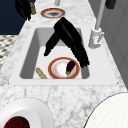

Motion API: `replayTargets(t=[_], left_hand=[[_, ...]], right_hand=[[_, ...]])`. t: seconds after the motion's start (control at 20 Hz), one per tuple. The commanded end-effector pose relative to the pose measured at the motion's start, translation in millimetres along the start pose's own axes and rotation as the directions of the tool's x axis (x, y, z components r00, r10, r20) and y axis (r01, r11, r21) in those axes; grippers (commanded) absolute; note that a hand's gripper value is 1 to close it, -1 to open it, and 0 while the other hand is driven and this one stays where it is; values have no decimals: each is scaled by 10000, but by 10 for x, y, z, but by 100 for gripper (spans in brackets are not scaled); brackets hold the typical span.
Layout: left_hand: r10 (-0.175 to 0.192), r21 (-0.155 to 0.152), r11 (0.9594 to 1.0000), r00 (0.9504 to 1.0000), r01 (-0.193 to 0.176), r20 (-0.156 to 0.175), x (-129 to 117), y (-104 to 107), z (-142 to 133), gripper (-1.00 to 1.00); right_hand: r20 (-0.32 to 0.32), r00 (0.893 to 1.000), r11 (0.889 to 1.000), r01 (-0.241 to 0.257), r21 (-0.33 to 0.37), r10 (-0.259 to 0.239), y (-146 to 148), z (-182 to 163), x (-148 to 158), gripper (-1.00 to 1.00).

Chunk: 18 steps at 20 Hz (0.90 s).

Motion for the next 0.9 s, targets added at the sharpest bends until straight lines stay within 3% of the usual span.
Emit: replayTargets(t=[0.0, 0.85], left_hand=[[0, 0, 10000, 10000, 0, 0, 0, 0, 0, 0], [0, 0, 10000, 10000, 0, 0, 0, 0, 0, 0]], right_hand=[[425, 9977, 9986, 516, 108, -520, 136, 100, -214, -100], [1026, 9896, 9942, 957, 499, -1005, 854, 849, -1155, -100]])
